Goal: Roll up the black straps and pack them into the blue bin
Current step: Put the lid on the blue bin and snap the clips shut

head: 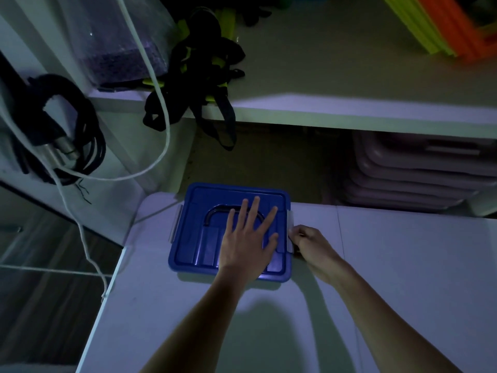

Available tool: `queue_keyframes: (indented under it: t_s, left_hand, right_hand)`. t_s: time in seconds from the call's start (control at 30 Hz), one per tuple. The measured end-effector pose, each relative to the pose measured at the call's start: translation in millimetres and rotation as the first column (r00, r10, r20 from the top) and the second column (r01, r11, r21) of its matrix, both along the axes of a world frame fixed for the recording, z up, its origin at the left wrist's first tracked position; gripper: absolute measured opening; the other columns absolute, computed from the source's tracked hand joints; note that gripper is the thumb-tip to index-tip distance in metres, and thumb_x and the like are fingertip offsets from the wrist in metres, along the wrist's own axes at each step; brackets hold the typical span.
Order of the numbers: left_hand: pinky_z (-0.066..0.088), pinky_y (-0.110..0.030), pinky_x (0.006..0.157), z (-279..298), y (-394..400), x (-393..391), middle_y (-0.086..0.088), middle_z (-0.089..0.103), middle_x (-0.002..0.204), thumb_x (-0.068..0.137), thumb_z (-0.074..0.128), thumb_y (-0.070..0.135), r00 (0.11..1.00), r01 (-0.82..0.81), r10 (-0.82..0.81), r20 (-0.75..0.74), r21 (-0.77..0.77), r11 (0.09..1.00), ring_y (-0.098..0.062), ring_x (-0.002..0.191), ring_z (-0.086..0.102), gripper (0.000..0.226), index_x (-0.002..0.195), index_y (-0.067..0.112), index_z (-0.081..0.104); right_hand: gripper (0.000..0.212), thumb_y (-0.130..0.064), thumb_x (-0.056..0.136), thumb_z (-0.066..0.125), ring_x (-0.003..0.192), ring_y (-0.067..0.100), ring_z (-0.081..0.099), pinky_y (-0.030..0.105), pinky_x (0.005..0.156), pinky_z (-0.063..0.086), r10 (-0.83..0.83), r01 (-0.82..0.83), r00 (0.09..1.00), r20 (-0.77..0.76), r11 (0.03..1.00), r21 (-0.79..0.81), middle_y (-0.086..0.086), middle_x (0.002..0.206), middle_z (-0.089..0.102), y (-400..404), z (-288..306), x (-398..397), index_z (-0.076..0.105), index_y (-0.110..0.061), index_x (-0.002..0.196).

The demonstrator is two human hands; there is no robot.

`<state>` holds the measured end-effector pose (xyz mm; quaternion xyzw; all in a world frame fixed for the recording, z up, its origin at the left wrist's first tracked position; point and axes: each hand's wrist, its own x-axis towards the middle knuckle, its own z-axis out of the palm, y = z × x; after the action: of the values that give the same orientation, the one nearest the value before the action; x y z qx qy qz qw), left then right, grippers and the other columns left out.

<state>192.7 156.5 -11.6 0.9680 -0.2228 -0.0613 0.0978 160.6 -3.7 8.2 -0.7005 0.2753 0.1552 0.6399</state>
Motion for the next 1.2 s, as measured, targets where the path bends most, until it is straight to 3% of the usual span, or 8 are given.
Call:
queue_keyframes:
  t_s: [0.1, 0.27, 0.53, 0.87, 0.97, 1.07, 1.13, 1.2]
  left_hand:
    - [-0.002, -0.050, 0.124, 1, 0, 0, 0.000, -0.017, 0.166, 0.098, 0.009, 0.059, 1.000, 0.001, -0.001, 0.009, -0.003, 1.000, -0.024, 0.152, -0.020, 0.060, 0.153, 0.045, -0.012]
    - [0.000, -0.050, 0.124, 0, 0, 0, -0.001, -0.014, 0.166, 0.100, 0.008, 0.056, 1.000, 0.003, -0.003, 0.013, 0.008, 1.000, -0.025, 0.153, -0.017, 0.059, 0.154, 0.043, -0.010]
    - [0.000, -0.051, 0.124, -2, 0, 0, -0.001, -0.013, 0.167, 0.101, 0.006, 0.053, 1.000, 0.003, -0.003, 0.011, 0.008, 1.000, -0.025, 0.153, -0.016, 0.057, 0.155, 0.042, -0.008]
    - [-0.001, -0.050, 0.124, 4, 1, 4, -0.002, -0.016, 0.166, 0.100, 0.010, 0.055, 0.997, 0.049, -0.049, -0.057, 0.010, 0.999, -0.025, 0.152, -0.019, 0.059, 0.155, 0.042, -0.009]
    - [-0.002, -0.046, 0.125, 16, 8, 3, -0.003, -0.013, 0.167, 0.102, 0.032, 0.048, 0.986, 0.077, -0.097, -0.135, -0.149, 0.986, -0.023, 0.153, -0.016, 0.067, 0.156, 0.037, -0.006]
    - [0.005, -0.044, 0.126, 24, 33, -3, -0.005, 0.004, 0.167, 0.100, 0.043, 0.036, 0.998, -0.059, 0.066, 0.016, -0.275, 0.960, -0.023, 0.154, -0.006, 0.067, 0.158, 0.027, 0.011]
    - [0.017, -0.045, 0.124, 21, 55, -9, -0.005, 0.022, 0.162, 0.097, 0.049, 0.031, 0.951, -0.273, 0.307, 0.028, -0.384, 0.882, -0.025, 0.152, 0.014, 0.061, 0.154, 0.022, 0.027]
    - [0.037, -0.045, 0.113, 13, 75, -12, -0.006, 0.041, 0.148, 0.094, 0.054, 0.029, 0.831, -0.535, 0.532, -0.164, -0.500, 0.681, -0.026, 0.133, 0.043, 0.050, 0.143, 0.021, 0.043]
  right_hand:
    - [0.031, -0.028, 0.106, 0.033, 0.095, 0.023, 0.064, 0.040, 0.090, 0.053, 0.128, -0.131, 0.991, -0.031, 0.982, -0.135, 0.010, 0.103, 0.067, 6, -1, 1, 0.058, -0.009, 0.105]
    - [0.026, -0.024, 0.105, 0.031, 0.084, 0.016, 0.056, 0.032, 0.071, 0.043, 0.271, -0.262, 0.962, -0.020, 0.902, -0.344, 0.006, 0.096, 0.060, 8, 4, 0, 0.050, -0.007, 0.105]
    - [0.019, -0.021, 0.106, 0.030, 0.062, 0.012, 0.049, 0.015, 0.046, 0.039, 0.263, -0.219, 0.962, 0.071, 0.902, -0.373, 0.003, 0.072, 0.049, 25, 4, -6, 0.033, -0.007, 0.093]
    - [0.016, -0.020, 0.104, 0.033, 0.063, 0.016, 0.057, 0.023, 0.050, 0.039, 0.310, -0.267, 0.951, 0.026, 0.857, -0.441, 0.004, 0.076, 0.056, 25, -1, -4, 0.037, -0.004, 0.101]
    - [0.014, -0.019, 0.104, 0.032, 0.067, 0.017, 0.058, 0.027, 0.051, 0.039, 0.254, -0.226, 0.967, 0.009, 0.873, -0.433, 0.006, 0.081, 0.058, 15, 3, -12, 0.036, -0.007, 0.100]
    - [0.011, -0.015, 0.102, 0.033, 0.071, 0.022, 0.058, 0.033, 0.055, 0.044, 0.223, -0.225, 0.973, -0.064, 0.841, -0.491, 0.010, 0.083, 0.057, -8, 6, -27, 0.038, -0.007, 0.098]
    - [0.019, -0.023, 0.102, 0.036, 0.081, 0.032, 0.058, 0.042, 0.070, 0.051, 0.178, -0.204, 0.978, -0.108, 0.727, -0.656, 0.016, 0.093, 0.056, -22, 9, -36, 0.045, -0.006, 0.097]
    - [0.025, -0.029, 0.097, 0.046, 0.097, 0.038, 0.052, 0.048, 0.084, 0.050, 0.140, -0.123, 0.988, -0.064, 0.468, -0.875, 0.020, 0.108, 0.050, -27, 14, -41, 0.052, -0.007, 0.106]
